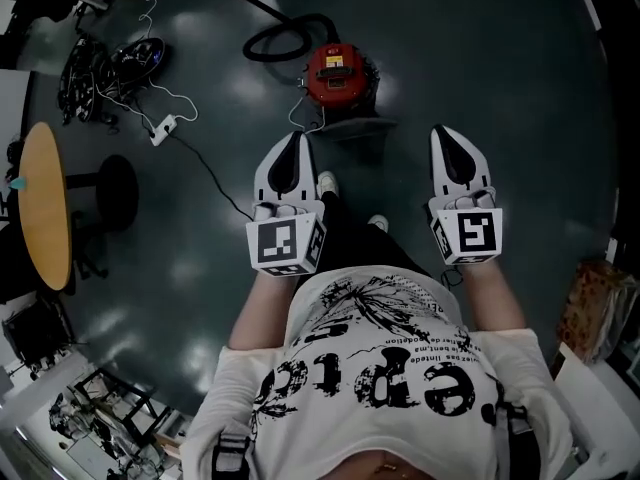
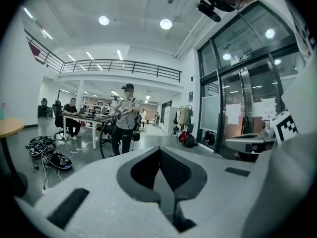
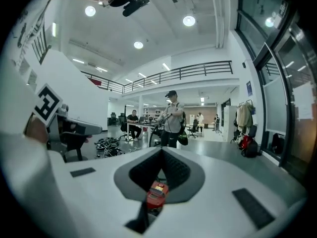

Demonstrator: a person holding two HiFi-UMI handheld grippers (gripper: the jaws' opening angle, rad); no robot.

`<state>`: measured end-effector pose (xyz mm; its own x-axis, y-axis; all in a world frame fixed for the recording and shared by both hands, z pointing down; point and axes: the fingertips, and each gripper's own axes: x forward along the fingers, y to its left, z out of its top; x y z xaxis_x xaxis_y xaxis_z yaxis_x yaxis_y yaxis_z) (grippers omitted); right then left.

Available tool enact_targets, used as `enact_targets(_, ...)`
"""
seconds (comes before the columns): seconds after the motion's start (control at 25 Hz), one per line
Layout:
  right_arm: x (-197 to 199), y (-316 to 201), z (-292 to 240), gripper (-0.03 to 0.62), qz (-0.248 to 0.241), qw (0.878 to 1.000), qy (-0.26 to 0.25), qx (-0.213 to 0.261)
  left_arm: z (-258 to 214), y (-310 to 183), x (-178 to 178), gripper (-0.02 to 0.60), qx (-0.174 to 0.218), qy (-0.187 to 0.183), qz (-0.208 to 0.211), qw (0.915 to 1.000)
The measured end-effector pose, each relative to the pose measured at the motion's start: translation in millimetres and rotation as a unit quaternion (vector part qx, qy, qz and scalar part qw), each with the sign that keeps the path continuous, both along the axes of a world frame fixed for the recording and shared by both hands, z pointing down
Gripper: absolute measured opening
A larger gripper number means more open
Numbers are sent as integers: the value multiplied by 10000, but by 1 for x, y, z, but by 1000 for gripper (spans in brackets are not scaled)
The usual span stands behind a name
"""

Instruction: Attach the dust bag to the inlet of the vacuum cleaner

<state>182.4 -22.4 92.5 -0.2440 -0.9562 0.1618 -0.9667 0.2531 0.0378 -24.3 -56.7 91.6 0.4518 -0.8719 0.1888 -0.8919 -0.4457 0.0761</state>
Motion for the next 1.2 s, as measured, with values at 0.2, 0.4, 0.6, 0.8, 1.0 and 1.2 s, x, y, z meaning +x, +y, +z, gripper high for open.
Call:
enact_targets(0.2,-7,30,-25,2,-50,9998,80,189,-12,35,3,3,12,-20,120,9999)
enact_targets(0.4,-12,57,-36,2,-92,9990,150,413,-14,64,9,3,72,89,183,9998)
enact_targets(0.6,-16,68,-37,2,-157,9989,145,419,-23,77,11,3,157,122,310,9993)
enact_targets(0.8,-19,70,-35,2,-219,9986,211,422,-26,80,9,3,210,86,277,9994)
enact_targets(1.0,-21,70,-32,2,-187,9981,363,467,-27,79,7,3,266,65,266,9993)
enact_targets(1.2,-22,69,-32,2,-141,9982,363,466,-33,76,10,3,424,-24,399,9983)
